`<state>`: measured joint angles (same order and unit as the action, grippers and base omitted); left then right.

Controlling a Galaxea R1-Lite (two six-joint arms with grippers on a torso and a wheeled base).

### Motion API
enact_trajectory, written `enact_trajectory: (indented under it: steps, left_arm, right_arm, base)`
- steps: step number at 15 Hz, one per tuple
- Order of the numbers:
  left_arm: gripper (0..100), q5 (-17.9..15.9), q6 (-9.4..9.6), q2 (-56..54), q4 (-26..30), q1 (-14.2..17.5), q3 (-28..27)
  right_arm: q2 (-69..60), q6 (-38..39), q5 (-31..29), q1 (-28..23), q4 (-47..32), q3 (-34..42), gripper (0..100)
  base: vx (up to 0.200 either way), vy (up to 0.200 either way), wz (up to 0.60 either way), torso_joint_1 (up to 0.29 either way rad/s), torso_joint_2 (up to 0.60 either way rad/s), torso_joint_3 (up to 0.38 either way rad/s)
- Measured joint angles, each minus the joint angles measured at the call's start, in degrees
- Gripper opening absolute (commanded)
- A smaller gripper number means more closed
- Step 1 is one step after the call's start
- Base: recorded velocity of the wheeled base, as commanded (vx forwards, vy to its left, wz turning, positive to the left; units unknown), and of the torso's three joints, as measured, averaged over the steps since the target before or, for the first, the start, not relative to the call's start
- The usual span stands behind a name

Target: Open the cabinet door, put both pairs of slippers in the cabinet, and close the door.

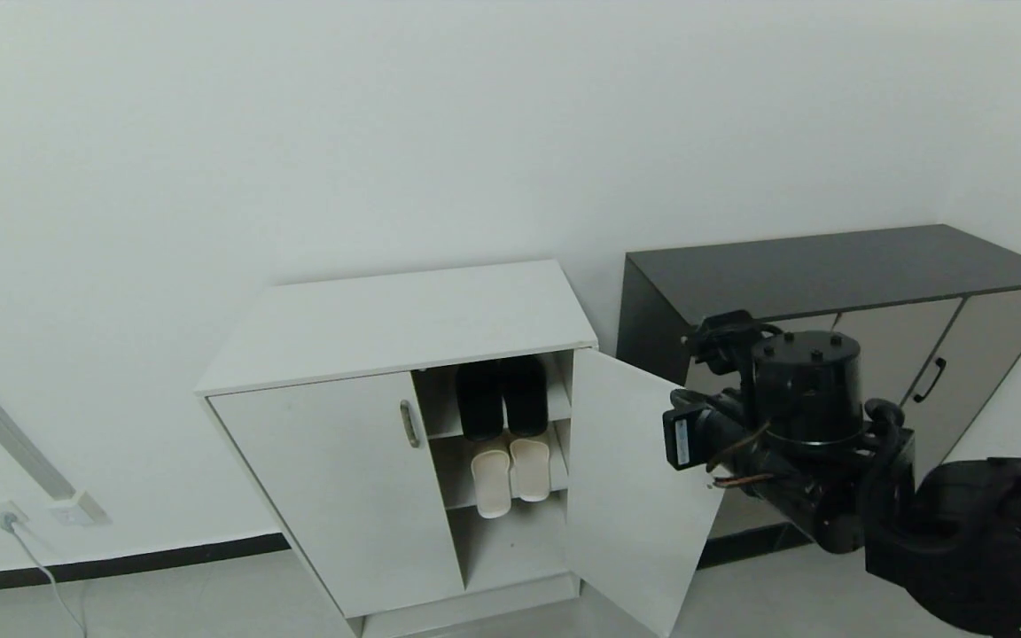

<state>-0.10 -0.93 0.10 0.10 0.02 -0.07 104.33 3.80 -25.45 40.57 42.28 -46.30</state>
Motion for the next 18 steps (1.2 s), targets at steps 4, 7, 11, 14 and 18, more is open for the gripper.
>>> enact_trajectory:
  steps: [4,7,11,14,18]
  left_arm:
    - [0,-0.04,0.04,0.0,0.0,-0.02,-0.02]
    - [0,0.0,0.0,0.0,0.0,0.0,-0.02]
    - [0,0.0,0.0,0.0,0.0,0.0,-0.02]
    - [0,0.0,-0.02,0.0,0.0,0.0,-0.02]
    - [0,0.0,-0.02,0.0,0.0,0.0,-0.02]
  right_arm:
    - [2.47,0.16,1.84,-4.63,-6.89,-9.07,0]
    - [5.68,0.33,3.01,-7.14,-8.34,-15.1,0]
    - [12.41,0.57,4.08,-9.59,-8.34,-21.48,0]
    - [17.37,0.6,4.22,-11.52,-8.31,-25.99,0]
    - [21.58,0.6,5.18,-13.68,-8.29,-28.86,0]
  base:
    - [0.0,0.0,0.0,0.0,0.0,0.0]
    - [0.0,0.0,0.0,0.0,0.0,0.0]
    - [0.0,0.0,0.0,0.0,0.0,0.0]
    - [0.0,0.0,0.0,0.0,0.0,0.0]
    - [0.0,0.0,0.0,0.0,0.0,0.0]
